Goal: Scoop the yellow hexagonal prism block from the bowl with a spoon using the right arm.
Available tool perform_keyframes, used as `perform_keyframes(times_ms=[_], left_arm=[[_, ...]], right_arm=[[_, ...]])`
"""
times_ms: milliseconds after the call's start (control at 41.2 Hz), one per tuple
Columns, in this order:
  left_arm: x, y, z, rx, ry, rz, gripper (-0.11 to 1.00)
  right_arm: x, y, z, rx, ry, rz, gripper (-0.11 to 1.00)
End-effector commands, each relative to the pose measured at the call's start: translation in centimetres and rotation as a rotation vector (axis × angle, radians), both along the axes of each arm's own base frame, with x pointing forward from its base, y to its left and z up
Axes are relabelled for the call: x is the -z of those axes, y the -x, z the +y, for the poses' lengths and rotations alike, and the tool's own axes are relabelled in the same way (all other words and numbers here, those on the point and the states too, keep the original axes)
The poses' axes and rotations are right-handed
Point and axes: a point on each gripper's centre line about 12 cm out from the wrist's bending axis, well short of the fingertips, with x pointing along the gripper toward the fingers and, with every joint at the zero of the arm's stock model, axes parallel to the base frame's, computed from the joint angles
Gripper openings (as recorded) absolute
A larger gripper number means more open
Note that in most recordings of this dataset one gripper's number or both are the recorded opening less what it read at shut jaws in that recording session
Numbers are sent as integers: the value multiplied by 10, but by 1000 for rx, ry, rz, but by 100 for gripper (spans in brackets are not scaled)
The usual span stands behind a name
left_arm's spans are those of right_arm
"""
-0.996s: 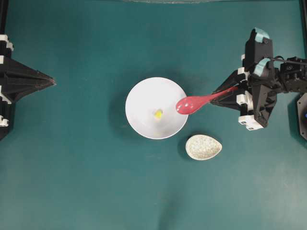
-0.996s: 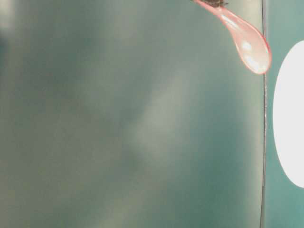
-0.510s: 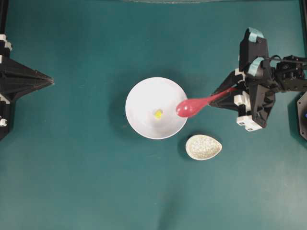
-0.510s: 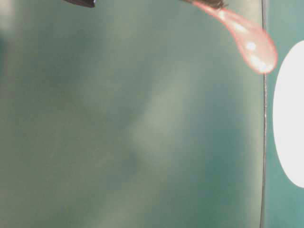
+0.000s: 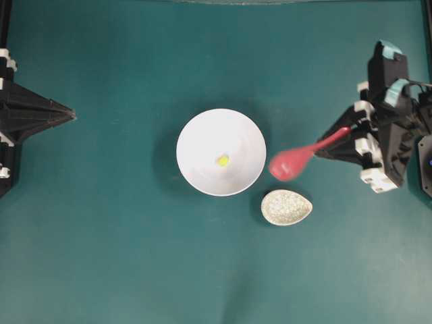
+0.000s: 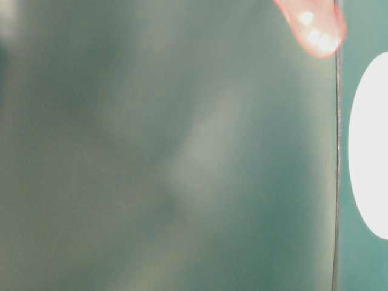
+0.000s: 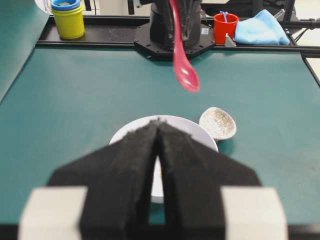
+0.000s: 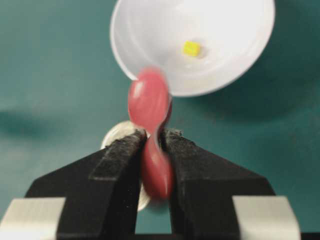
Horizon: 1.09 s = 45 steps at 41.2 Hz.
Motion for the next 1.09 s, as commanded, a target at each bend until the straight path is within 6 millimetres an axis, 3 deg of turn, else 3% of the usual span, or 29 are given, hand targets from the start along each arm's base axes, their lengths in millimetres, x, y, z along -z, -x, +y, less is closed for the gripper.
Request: perform_keyframes(times_ms=[0, 340, 850, 1069], left_arm=[[-12, -2, 0, -1, -1, -31, 3], [-12, -2, 0, -1, 3, -31, 3], [-13, -2, 0, -1, 5, -32, 3], [-12, -2, 0, -1, 0, -31, 3]], right_arm=[[-2, 2, 6, -13, -12, -15, 24], [9, 6, 24, -52, -19, -47, 24], [9, 5, 23, -50, -12, -46, 24], [12, 0, 8, 57, -83, -24, 23]])
